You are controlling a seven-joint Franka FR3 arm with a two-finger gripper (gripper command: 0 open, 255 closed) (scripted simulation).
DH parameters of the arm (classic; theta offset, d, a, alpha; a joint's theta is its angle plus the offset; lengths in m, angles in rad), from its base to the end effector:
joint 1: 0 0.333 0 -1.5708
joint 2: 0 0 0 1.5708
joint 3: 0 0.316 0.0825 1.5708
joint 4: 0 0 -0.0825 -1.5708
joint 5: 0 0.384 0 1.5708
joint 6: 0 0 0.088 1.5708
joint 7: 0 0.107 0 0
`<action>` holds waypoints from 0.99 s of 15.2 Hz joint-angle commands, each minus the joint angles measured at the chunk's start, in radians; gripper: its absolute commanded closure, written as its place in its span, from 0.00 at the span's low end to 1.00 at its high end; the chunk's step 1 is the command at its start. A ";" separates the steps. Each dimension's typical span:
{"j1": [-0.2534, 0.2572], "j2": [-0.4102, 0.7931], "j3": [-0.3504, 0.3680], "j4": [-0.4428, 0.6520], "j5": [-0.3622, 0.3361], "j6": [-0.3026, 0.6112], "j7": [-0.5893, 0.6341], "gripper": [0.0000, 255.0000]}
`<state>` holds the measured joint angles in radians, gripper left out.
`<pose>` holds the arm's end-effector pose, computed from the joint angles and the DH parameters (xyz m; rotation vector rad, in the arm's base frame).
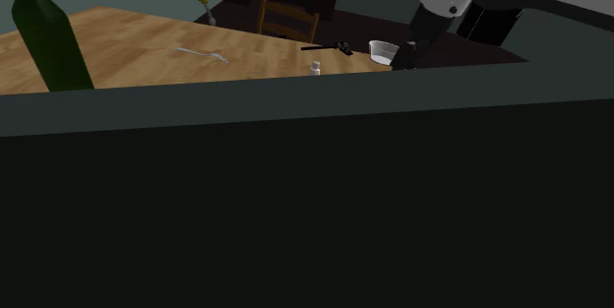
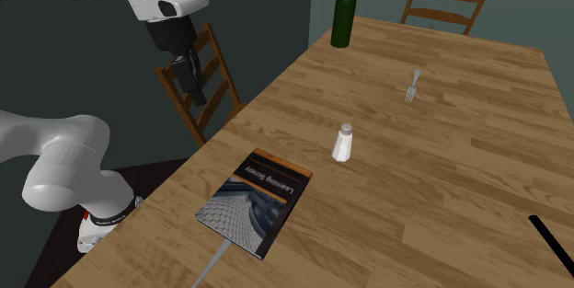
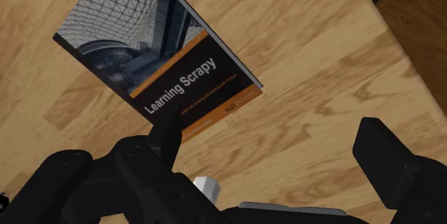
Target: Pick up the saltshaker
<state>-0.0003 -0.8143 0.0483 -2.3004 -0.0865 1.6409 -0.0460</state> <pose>0.3058 0.0119 0.6327 3.0077 0.1218 0.2316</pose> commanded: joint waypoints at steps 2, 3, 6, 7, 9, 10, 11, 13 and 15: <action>-0.002 0.038 -0.007 0.016 -0.001 0.021 -0.005 0.00; -0.004 0.076 -0.014 0.033 -0.001 0.041 -0.011 0.00; -0.008 0.193 -0.034 0.091 0.001 0.094 -0.028 0.00; -0.009 0.232 -0.040 0.114 0.002 0.109 -0.034 0.00; -0.010 0.310 -0.053 0.162 0.007 0.136 -0.046 0.00; -0.011 0.350 -0.058 0.188 0.010 0.148 -0.052 0.00; -0.011 0.389 -0.064 0.215 0.013 0.158 -0.059 0.00; -0.012 0.469 -0.076 0.274 0.021 0.175 -0.073 0.00; -0.013 0.549 -0.086 0.339 0.031 0.187 -0.087 0.00</action>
<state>-0.0137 -0.3066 -0.0333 -1.9918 -0.0604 1.8180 -0.1277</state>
